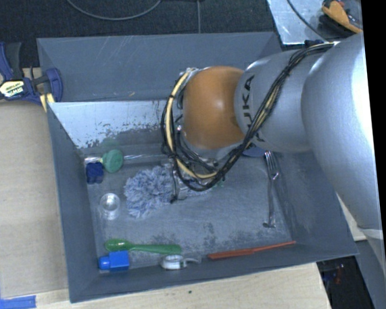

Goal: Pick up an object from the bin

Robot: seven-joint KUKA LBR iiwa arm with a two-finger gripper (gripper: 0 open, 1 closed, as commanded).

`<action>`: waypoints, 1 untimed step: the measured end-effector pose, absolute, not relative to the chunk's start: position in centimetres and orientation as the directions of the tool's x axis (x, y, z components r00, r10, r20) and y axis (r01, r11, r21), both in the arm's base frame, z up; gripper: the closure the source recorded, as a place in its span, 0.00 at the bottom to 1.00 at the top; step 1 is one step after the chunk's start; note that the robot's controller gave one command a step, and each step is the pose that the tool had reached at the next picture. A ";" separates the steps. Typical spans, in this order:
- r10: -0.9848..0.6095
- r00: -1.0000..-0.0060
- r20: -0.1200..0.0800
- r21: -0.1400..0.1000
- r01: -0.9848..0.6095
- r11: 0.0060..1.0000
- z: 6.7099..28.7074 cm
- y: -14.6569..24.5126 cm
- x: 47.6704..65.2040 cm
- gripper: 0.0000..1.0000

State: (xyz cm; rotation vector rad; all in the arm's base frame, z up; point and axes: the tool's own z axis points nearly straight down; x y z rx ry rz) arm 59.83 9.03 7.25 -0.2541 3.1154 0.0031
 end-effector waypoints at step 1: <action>-0.162 -0.987 -0.006 0.000 -0.162 0.987 9.3 9.0 59.5 1.00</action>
Offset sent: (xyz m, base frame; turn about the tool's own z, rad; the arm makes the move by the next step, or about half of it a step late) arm -0.0031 -0.0007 0.0360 -0.0001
